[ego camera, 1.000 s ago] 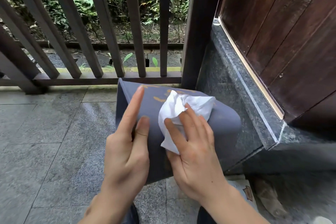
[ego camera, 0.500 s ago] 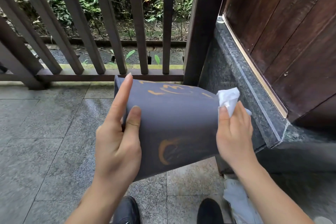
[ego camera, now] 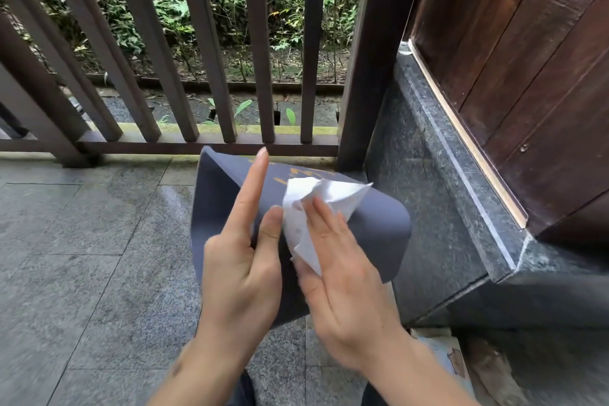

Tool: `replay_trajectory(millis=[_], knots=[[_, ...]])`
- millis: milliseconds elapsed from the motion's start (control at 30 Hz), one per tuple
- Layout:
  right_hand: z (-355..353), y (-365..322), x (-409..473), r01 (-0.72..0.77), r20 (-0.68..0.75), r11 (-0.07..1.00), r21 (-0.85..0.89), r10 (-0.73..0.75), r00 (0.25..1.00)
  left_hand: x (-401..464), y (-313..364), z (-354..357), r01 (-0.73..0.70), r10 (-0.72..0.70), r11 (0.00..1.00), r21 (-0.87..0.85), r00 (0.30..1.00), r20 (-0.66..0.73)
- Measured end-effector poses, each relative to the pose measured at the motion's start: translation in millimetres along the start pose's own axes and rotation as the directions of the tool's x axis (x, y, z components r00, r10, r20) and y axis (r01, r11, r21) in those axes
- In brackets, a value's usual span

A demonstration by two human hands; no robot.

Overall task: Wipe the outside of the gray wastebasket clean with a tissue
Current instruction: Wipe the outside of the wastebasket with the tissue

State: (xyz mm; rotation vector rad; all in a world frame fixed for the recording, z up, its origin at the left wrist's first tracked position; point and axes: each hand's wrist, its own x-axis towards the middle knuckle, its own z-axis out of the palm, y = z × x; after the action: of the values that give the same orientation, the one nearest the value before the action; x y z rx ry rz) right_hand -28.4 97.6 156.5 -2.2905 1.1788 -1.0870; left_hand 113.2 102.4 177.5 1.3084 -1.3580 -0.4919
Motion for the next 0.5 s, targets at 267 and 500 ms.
replay_trajectory(millis=[267, 500], knots=[[-7.4, 31.3, 1.3, -0.108, 0.033, 0.991, -0.084, 0.111, 0.993, 1.3, -5.7, 5.0, 0.153, -0.156, 0.965, -0.212, 0.988, 0.003], [-38.1, 83.7, -2.5, -0.560, 0.009, 0.821, -0.114, 0.564, 0.826, 0.6, -4.1, 6.9, 0.151, -0.153, 0.969, -0.194, 0.988, 0.000]])
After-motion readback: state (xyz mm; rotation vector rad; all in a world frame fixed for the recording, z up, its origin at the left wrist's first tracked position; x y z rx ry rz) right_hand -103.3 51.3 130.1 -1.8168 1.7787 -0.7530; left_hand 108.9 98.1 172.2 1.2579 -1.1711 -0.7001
